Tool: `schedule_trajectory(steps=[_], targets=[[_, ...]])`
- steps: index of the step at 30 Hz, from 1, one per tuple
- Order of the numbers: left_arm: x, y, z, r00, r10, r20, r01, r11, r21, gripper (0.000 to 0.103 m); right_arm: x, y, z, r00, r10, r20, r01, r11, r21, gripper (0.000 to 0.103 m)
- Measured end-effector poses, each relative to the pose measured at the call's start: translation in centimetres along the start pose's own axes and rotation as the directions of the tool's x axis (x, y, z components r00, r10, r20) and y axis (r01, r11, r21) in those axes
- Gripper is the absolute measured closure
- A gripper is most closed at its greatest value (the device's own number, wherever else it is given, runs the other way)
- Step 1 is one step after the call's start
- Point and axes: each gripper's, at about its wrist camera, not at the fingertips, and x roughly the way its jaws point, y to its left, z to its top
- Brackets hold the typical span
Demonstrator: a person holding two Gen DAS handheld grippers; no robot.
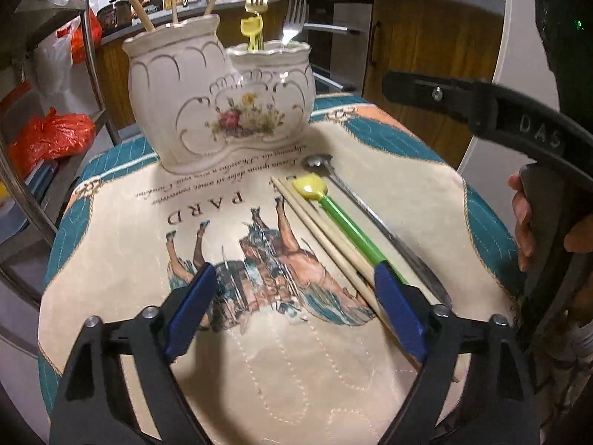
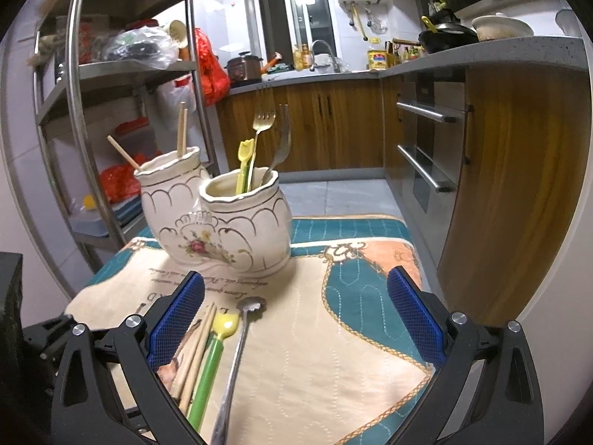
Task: Organize utensils
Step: 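Move both open tools back to the utensils on the cloth, then close the left tool on another wooden chopstick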
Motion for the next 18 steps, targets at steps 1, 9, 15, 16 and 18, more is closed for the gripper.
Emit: schedule_trajectory(steps=[1,9,15,16,18], targets=[[0.2,0.0,0.0,1.0,0.004,-0.006,-0.004,1.0,-0.001,0.025,0.0,0.1,0.0,1.0,0.0,-0.001,0.0,1.0,-0.002,0.005],[1.1,-0.4,0.9,0.998,0.05,-0.027,-0.05,0.999,-0.017,0.045,0.8,-0.1,-0.4,0.999,-0.006,-0.054,0.007,1.0,0.009,0.005],[1.2,0.7,1.7,0.998,0.036,-0.045,-0.037,0.999,-0.003,0.095,1.9,0.4,-1.3,0.99,-0.003,-0.139,-0.003,0.999,-0.038,0.006],[1.2,1.1,1.7,0.999,0.024,-0.047,-0.024,1.0,-0.003,0.096,1.9,0.6,-1.3,0.99,0.001,-0.144,-0.008,0.999,-0.046,0.007],[1.1,1.4,1.7,0.999,0.024,-0.048,-0.023,1.0,0.02,0.097,2.1,1.0,-1.5,0.987,0.012,-0.161,-0.023,0.997,-0.067,0.009]])
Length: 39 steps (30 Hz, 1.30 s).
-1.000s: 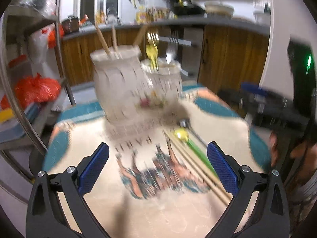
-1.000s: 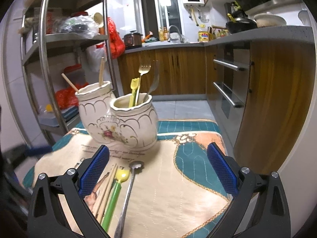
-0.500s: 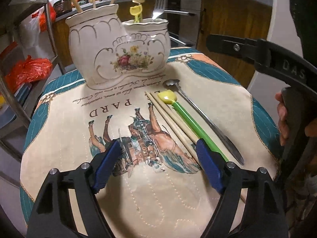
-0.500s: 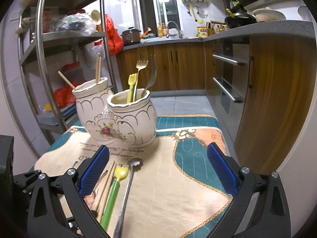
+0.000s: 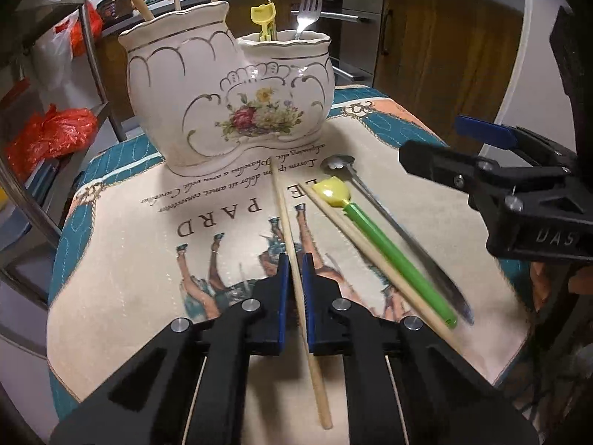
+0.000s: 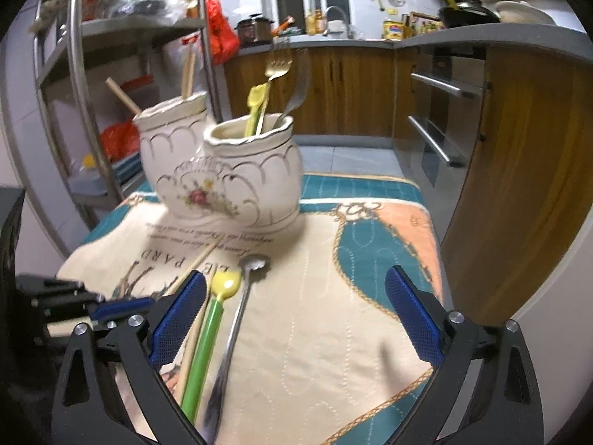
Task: Organize utensils
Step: 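Close the left tool on another wooden chopstick, then close the right tool on the long silver spoon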
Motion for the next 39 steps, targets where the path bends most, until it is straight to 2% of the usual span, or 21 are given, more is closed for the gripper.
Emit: schedule_trajectory(steps=[1,3,12,15,20,25,28,30,31,34,39], targets=[[0.0,0.1,0.0,1.0,0.01,0.001,-0.01,1.0,0.019,0.098,0.1,0.2,0.0,1.0,0.004,-0.006,-0.004,1.0,-0.01,0.011],[-0.2,0.5,-0.2,1.0,0.015,0.004,-0.015,0.999,0.052,0.098,0.4,0.8,-0.1,1.0,0.008,-0.026,-0.009,0.999,-0.037,0.028],[-0.6,1.7,-0.6,1.0,-0.02,0.009,0.019,0.999,0.05,0.098,1.8,2.6,-0.4,0.992,0.041,-0.123,-0.051,0.995,-0.082,0.067],[-0.8,1.7,-0.6,0.999,-0.043,0.014,0.043,0.998,0.049,0.098,2.7,2.8,-0.4,0.986,0.035,-0.161,-0.047,0.997,-0.068,0.074],[-0.7,1.6,-0.7,0.997,-0.069,0.021,0.068,0.996,0.05,0.098,3.9,2.6,-0.4,0.977,0.045,-0.209,-0.05,0.998,-0.023,0.081],[-0.6,2.0,-0.7,0.995,-0.098,0.033,0.096,0.994,0.042,0.097,5.0,2.5,0.4,0.973,0.047,-0.225,-0.046,0.999,0.01,0.081],[-0.3,2.3,-0.6,0.991,-0.13,0.043,0.129,0.991,0.028,0.091,5.6,2.5,0.8,0.972,0.065,-0.227,-0.059,0.998,0.034,0.082],[-0.4,2.5,-0.9,0.989,-0.136,0.052,0.135,0.99,0.03,0.091,5.9,2.4,1.0,0.968,0.087,-0.234,-0.078,0.996,0.047,0.097],[-0.4,2.5,-0.9,0.989,-0.138,0.055,0.137,0.99,0.033,0.091,6.0,2.3,0.9,0.966,0.1,-0.237,-0.089,0.994,0.056,0.098],[-0.3,2.8,-1.0,0.988,-0.138,0.067,0.135,0.99,0.041,0.098,5.9,2.1,1.1,0.966,0.112,-0.232,-0.099,0.993,0.068,0.099],[-0.6,3.4,-1.2,0.983,-0.163,0.088,0.161,0.986,0.033,0.098,4.1,2.3,1.1,0.981,0.11,-0.16,-0.104,0.994,0.045,0.099]])
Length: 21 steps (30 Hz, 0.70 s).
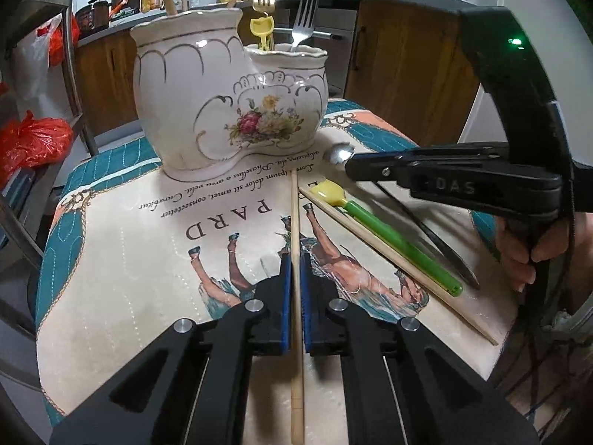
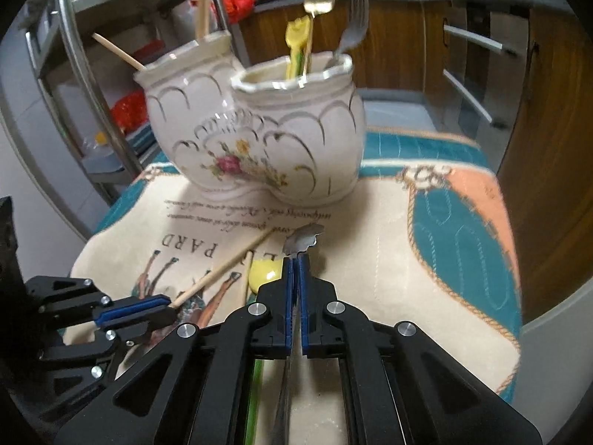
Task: Organize utensils
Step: 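Close the right tool on the long silver spoon, then carry the chopstick above the tall cup while the right tool carries the silver spoon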
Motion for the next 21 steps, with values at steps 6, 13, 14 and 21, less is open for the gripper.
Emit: schedule_trajectory(steps=[6,13,14,21], targets=[[-2.7,0.3,0.3,0.992,-0.033,0.12,0.029,0.999,0.029,0.098,-3.3,1.1,0.1,0.989,-0.021,0.146,0.028,0.998,-0.051,0.099],[-5.9,0.5,0.4,0.95,-0.046,0.31,0.027,0.997,0.067,0.098,-7.0,2.3,-0.1,0.947,-0.057,0.316,0.098,0.989,-0.115,0.1],[-6.1,0.3,0.5,0.945,-0.046,0.324,0.024,0.997,0.072,0.098,-7.3,2.5,0.0,0.939,-0.062,0.338,0.109,0.986,-0.123,0.1],[-8.0,0.4,0.2,0.899,-0.049,0.435,0.02,0.997,0.072,0.098,-9.6,3.8,-0.2,0.88,-0.065,0.471,0.164,0.971,-0.173,0.101]])
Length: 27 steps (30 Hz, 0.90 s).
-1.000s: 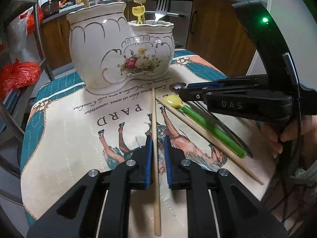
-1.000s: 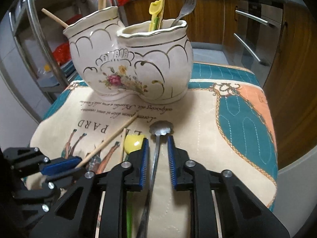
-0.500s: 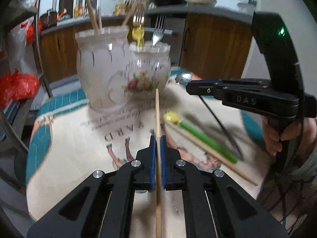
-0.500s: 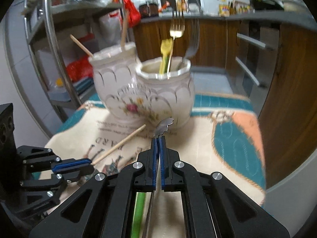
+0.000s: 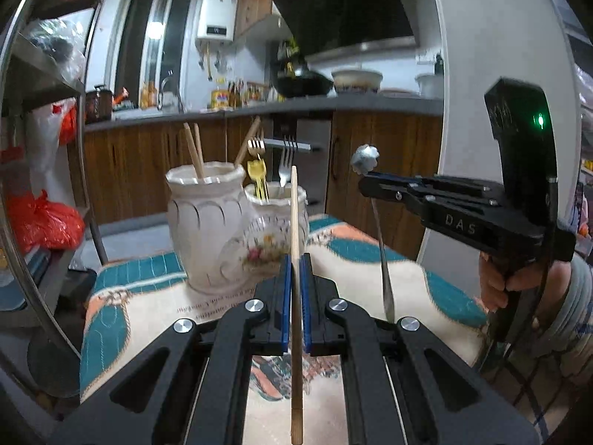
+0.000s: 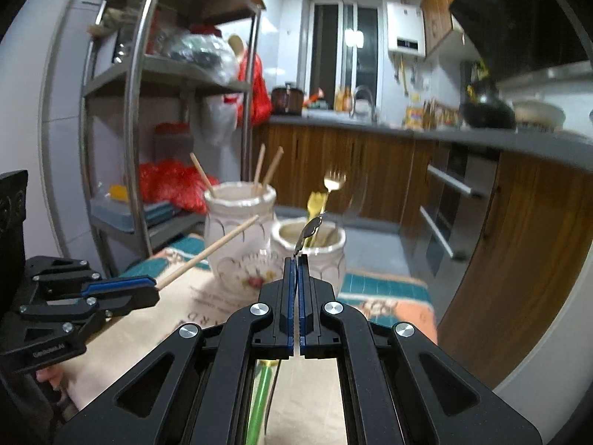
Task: Organize utensils
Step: 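Carry the chopstick above the tall cup while the right tool carries the silver spoon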
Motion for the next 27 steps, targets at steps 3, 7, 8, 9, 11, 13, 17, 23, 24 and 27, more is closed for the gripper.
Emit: schedule_trajectory(steps=[3,7,8,9,11,13,17,23,24,27], targets=[[-1.0,0.3,0.5,0.998,0.001,0.067,0.0,1.0,-0.019,0.098,-0.6,0.5,0.7,0.998,-0.026,0.065,0.027,0.999,-0.027,0.101],[-2.7,1.0,1.9,0.987,0.039,0.155,-0.034,0.999,-0.034,0.098,-0.9,0.7,1.7,0.99,-0.056,0.129,0.063,0.997,-0.044,0.101],[-2.9,1.3,2.3,0.984,0.053,0.171,-0.046,0.998,-0.042,0.098,-0.9,0.6,1.9,0.989,-0.057,0.135,0.063,0.997,-0.044,0.101],[-3.2,1.6,2.9,0.98,0.061,0.189,-0.052,0.997,-0.053,0.098,-0.7,0.4,2.3,0.988,-0.055,0.143,0.062,0.997,-0.042,0.101],[-3.5,2.5,4.2,0.974,0.059,0.218,-0.045,0.997,-0.067,0.098,-0.4,0.1,2.9,0.986,-0.055,0.155,0.062,0.997,-0.037,0.101],[-3.3,3.4,5.4,0.97,0.067,0.232,-0.053,0.996,-0.066,0.098,0.0,-0.2,3.6,0.984,-0.055,0.167,0.061,0.998,-0.031,0.101],[-2.3,6.1,7.7,0.958,0.084,0.274,-0.057,0.993,-0.105,0.098,0.7,-0.9,4.9,0.979,-0.06,0.194,0.063,0.998,-0.013,0.101],[1.4,9.7,9.7,0.955,0.077,0.286,-0.021,0.981,-0.195,0.098,2.1,-2.8,7.1,0.966,-0.068,0.25,0.057,0.997,0.053,0.101],[2.2,10.1,9.9,0.955,0.08,0.286,-0.02,0.978,-0.207,0.098,2.5,-3.2,7.5,0.964,-0.07,0.256,0.054,0.996,0.067,0.101],[4.3,11.2,10.5,0.952,0.078,0.294,-0.005,0.97,-0.244,0.098,3.5,-3.8,8.4,0.958,-0.067,0.277,0.042,0.994,0.096,0.101]])
